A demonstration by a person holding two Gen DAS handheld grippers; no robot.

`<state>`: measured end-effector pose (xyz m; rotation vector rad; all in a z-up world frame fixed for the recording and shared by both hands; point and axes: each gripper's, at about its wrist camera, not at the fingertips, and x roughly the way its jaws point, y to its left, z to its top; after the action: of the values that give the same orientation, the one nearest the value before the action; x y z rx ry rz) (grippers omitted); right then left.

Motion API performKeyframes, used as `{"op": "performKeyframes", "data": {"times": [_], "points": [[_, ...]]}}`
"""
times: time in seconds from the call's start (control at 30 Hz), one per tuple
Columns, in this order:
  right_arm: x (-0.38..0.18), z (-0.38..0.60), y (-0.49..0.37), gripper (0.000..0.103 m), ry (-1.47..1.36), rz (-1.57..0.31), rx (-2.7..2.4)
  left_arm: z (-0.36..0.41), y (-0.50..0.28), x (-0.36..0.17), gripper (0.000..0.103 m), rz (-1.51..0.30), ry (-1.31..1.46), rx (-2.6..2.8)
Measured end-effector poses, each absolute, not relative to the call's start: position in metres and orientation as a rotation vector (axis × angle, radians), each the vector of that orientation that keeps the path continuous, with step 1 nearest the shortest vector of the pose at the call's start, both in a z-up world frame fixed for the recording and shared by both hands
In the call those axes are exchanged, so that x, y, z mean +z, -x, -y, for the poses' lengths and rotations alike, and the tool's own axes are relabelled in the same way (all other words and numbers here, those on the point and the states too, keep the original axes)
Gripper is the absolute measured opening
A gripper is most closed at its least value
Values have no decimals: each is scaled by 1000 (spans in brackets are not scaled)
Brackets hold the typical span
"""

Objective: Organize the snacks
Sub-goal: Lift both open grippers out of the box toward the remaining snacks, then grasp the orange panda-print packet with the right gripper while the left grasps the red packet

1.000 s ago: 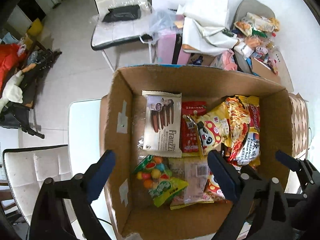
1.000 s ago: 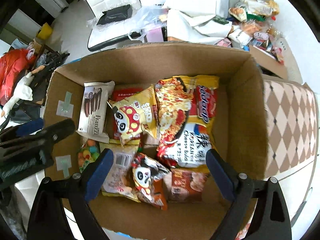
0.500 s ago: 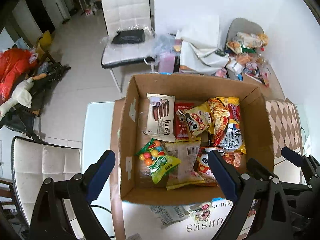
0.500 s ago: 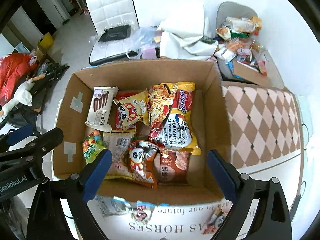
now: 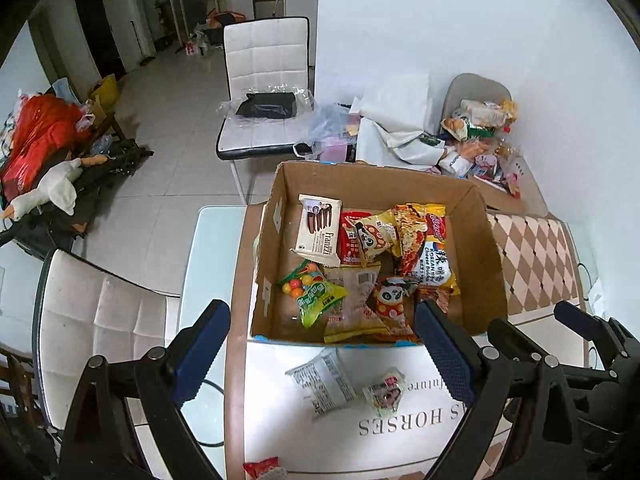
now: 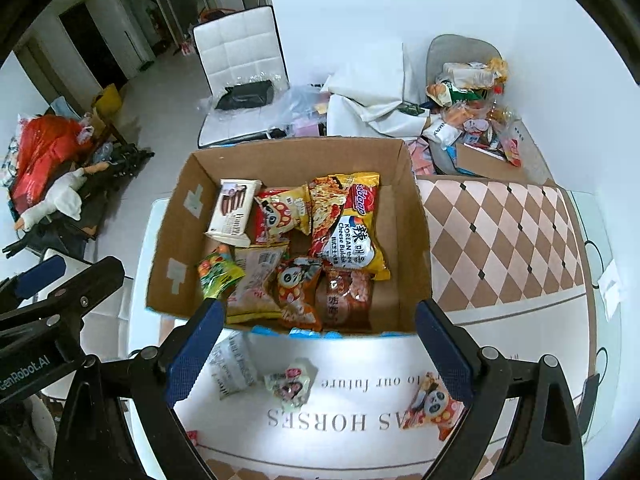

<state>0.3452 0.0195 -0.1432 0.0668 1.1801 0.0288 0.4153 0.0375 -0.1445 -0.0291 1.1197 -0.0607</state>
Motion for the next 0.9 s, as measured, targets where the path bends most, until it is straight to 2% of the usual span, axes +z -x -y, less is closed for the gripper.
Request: {"op": "performKeyframes", "data": {"times": [0.3, 0.47, 0.73, 0.9], "points": [[-126, -18, -309, 98, -90, -1164, 46, -43, -379, -132, 95, -1114, 52, -37], [-140, 1, -293, 98, -156, -1206, 27, -58, -358, -155, 95, -1188, 103, 26], [-223, 71, -255, 98, -360, -1376, -127, -92, -308, -266, 95, -1465, 238, 195], [-280, 126, -239, 98, -512, -1471, -253, -97, -291, -313, 95, -1561, 232, 265]]}}
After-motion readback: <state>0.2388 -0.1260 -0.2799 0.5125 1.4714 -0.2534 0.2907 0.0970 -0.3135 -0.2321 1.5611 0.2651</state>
